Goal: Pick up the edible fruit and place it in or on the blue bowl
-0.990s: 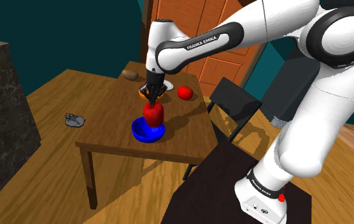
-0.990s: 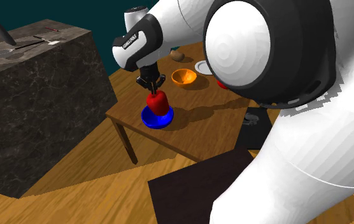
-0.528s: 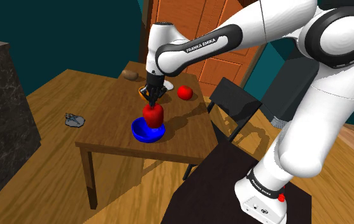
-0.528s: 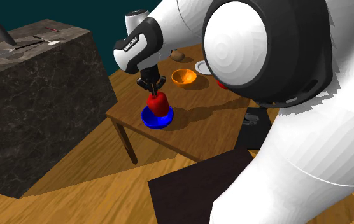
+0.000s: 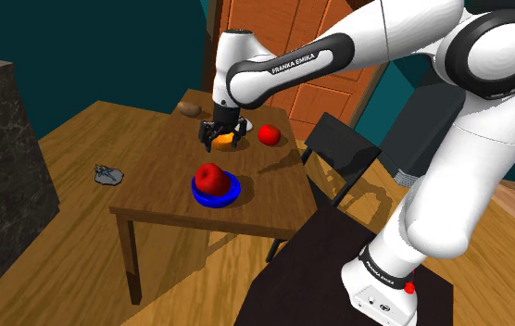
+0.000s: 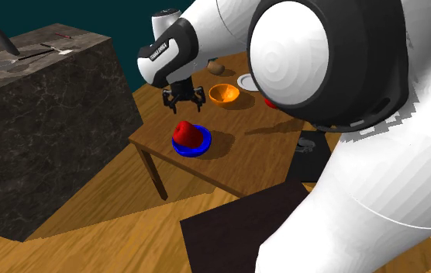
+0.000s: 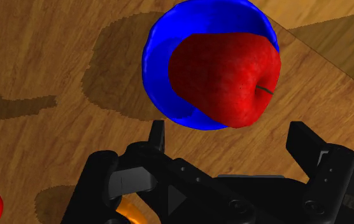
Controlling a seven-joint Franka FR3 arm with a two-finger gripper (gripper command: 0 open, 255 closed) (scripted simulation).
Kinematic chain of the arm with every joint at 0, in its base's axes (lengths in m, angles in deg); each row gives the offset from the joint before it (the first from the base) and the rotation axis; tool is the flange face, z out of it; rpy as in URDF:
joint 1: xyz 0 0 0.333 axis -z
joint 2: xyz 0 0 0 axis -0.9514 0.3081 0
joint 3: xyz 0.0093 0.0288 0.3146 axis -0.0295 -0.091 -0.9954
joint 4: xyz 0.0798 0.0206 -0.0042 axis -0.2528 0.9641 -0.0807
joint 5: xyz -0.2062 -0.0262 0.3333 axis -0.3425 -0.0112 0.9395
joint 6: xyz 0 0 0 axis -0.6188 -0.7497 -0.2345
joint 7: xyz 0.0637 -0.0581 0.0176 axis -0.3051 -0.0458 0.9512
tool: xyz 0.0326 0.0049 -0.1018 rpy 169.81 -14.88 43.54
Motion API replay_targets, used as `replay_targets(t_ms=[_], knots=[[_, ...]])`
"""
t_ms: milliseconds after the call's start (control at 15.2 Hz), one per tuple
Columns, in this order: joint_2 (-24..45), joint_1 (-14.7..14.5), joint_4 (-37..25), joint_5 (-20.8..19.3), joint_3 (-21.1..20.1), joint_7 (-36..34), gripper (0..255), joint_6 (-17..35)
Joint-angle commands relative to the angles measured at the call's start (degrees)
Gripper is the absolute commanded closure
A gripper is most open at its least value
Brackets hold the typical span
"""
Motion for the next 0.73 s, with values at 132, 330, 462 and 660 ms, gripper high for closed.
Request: replay_targets(t_ms=[132, 330, 462, 660], knots=[[-2.93, -0.11, -3.04, 0.91, -0.28, 0.55, 0, -5.92], [-2.93, -0.11, -3.04, 0.91, -0.28, 0.55, 0, -5.92], [-2.93, -0.11, -3.04, 0.91, -0.28, 0.55, 0, -5.92], [-2.93, -0.11, -3.04, 0.91, -0.28, 0.55, 0, -5.92]])
